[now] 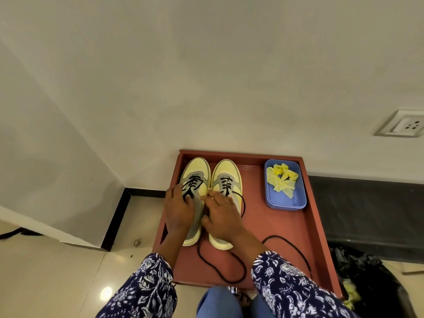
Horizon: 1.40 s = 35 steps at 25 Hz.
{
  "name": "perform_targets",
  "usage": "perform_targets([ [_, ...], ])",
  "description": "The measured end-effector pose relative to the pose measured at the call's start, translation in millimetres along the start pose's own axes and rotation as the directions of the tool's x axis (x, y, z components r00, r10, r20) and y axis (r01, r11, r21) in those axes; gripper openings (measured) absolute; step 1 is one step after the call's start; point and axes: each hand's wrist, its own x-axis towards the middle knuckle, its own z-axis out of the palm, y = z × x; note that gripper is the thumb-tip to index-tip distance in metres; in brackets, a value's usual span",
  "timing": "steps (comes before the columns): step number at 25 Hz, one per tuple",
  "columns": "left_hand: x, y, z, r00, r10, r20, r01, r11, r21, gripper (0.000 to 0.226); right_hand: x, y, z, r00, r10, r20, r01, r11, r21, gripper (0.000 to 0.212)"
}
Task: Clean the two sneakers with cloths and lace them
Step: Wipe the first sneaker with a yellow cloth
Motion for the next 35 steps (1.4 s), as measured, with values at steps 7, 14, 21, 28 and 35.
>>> perform_targets([
  [7,-13.0,26.1,33.5,0.981,0.082,0.174,-0.069,0.995,-0.079,0.045,-3.6,63.7,-12.4,0.963,0.268,0.015,-0.268,0.959,0.094,0.069],
  [14,-19.3,23.7,52.9,0.935,0.05,0.35,-0.038,0.999,-0.039,0.048,-4.4,74.4,-6.0,0.95,0.296,0.098,-0.312,0.901,0.301,0.068],
  [21,-16.4,16.1,64.9,0.953,0.034,0.3,-0.064,0.994,0.093,0.028,-1.8,70.3,3.1,0.934,0.357,0.012,-0.344,0.887,0.308,0.048],
  [28,-24.5,24.2,65.8,0.969,0.084,0.233,-0.106,0.991,0.084,0.028,3.7,59.4,2.1,0.89,0.454,-0.04,-0.433,0.87,0.237,0.039],
  [35,-40.2,46.1,83.8,0.957,0.137,0.256,-0.156,0.986,0.058,0.026,-14.5,81.4,-11.9,0.861,0.496,-0.108,-0.475,0.862,0.177,0.031],
])
